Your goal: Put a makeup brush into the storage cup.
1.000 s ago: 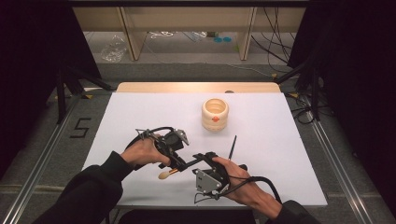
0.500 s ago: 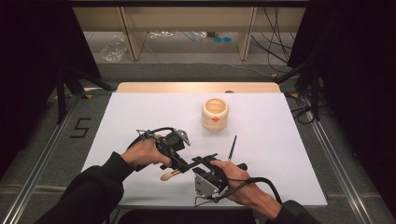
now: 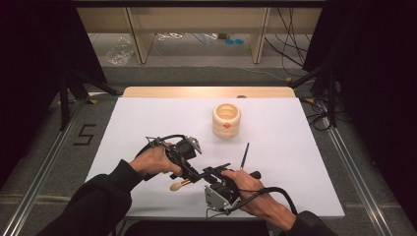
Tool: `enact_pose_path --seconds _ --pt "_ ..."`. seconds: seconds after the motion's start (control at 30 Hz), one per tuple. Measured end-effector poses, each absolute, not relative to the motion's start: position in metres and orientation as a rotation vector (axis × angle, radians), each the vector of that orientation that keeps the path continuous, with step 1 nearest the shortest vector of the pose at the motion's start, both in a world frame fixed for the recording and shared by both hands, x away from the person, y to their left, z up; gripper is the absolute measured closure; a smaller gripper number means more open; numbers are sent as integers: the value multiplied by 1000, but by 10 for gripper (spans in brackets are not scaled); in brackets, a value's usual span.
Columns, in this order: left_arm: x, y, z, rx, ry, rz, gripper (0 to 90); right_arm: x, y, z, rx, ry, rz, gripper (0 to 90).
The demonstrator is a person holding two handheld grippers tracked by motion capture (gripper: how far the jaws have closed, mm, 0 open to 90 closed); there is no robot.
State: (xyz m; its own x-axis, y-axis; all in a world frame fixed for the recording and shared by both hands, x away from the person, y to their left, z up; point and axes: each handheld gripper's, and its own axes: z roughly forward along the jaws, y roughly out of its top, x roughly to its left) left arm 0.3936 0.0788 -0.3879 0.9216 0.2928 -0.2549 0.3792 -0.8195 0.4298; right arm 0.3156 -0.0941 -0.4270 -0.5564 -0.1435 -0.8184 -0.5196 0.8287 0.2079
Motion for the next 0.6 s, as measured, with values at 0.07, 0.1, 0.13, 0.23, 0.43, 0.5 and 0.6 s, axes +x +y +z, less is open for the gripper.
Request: enact_pose_path --seconds 0.07,0.1,0.13,0.23,0.43,0.5,0.6 --pt "394 79 -387 2596 481 -240 779 315 -94 -427 -480 2128 537 724" --pt "394 79 -387 2595 483 -240 779 316 -94 -429 -484 2143 559 727" --pt "394 79 -387 2595 484 -241 779 316 -94 -429 -479 2167 568 728" --pt "394 79 -387 2598 485 -243 779 317 -93 -428 -530 2157 551 737" --pt "395 78 -387 2601 497 -251 780 312 -93 -430 -509 2124 482 761" --pt "395 78 -386 2604 497 -250 779 310 -93 -430 -493 2122 480 765" --pt "394 77 -387 2589 519 -261 779 313 -92 -431 -538 2122 495 767"
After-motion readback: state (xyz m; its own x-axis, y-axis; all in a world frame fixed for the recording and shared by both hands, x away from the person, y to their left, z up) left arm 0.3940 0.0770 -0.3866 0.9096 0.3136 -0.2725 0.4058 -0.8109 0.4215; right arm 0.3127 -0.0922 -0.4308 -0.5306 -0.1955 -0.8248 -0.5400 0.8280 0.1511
